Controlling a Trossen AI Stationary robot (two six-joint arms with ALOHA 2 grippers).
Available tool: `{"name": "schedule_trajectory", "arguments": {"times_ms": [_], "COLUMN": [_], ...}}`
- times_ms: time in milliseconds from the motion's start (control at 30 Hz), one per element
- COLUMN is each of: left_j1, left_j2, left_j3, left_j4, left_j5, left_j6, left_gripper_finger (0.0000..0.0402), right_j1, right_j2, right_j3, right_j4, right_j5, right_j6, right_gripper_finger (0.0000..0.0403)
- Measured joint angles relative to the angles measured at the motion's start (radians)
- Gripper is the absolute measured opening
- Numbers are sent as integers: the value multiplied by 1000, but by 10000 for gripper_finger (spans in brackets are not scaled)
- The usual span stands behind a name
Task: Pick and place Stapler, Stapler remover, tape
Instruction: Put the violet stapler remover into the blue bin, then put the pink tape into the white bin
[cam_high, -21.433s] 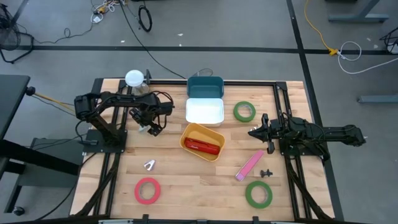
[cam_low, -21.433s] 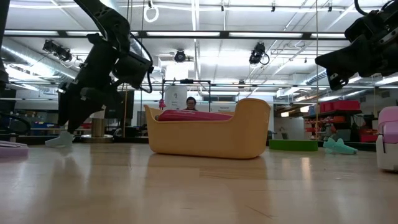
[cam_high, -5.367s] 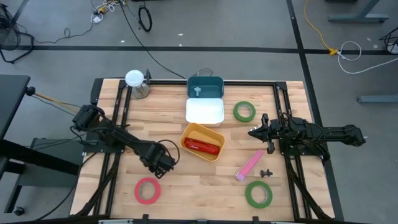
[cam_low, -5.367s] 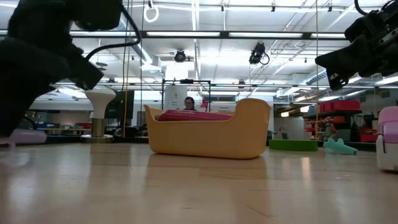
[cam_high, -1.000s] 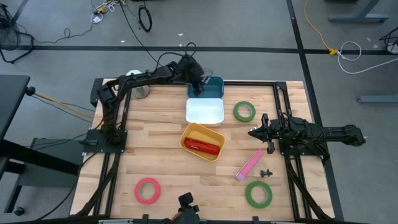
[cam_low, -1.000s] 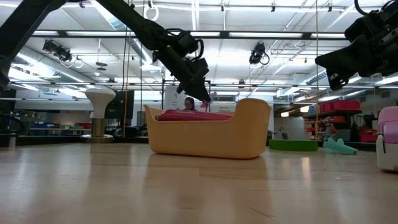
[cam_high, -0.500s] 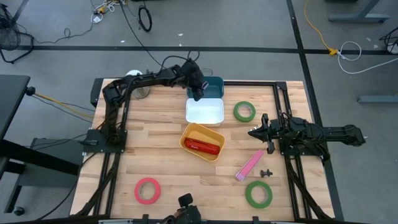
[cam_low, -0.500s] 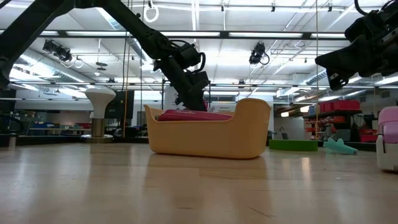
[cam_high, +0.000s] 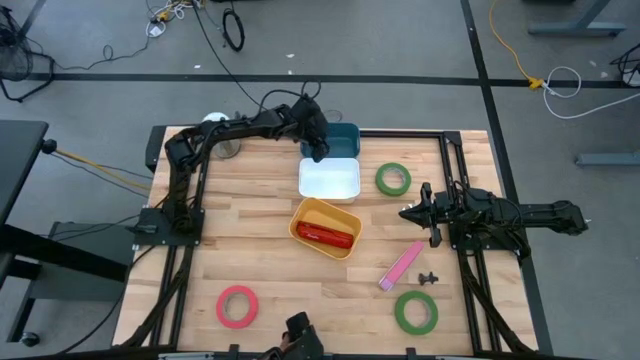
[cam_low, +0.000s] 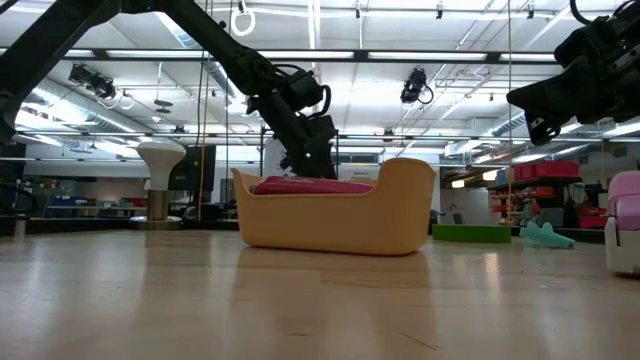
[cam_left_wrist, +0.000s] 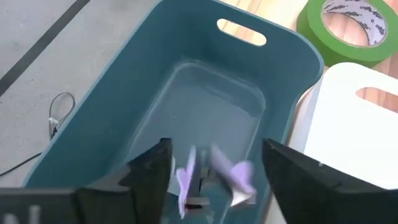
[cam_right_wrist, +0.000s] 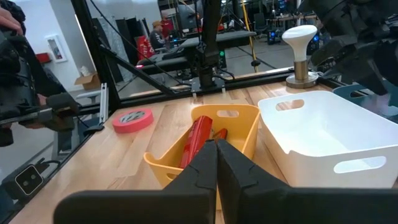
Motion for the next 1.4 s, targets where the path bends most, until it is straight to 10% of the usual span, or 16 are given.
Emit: {"name": "schedule_trajectory", "arguments": {"times_ms": [267, 867, 1400], "left_j1": [-4, -60, -146], "left_j2": [-8, -21, -176], "left_j3": [20, 343, 145], "left_j4": [-76, -546, -511], "left_j5": [-1, -2, -42], "left_j6": [2, 40, 36], "left_gripper_finger": [319, 314, 314], "right_j1": [0, 0, 0], "right_j2": [0, 0, 0], "right_j3": [0, 0, 0], "right_j4": [0, 0, 0], "right_j5": [0, 0, 0], "right_j6": [0, 0, 0], "right_gripper_finger": [7, 7, 7]}}
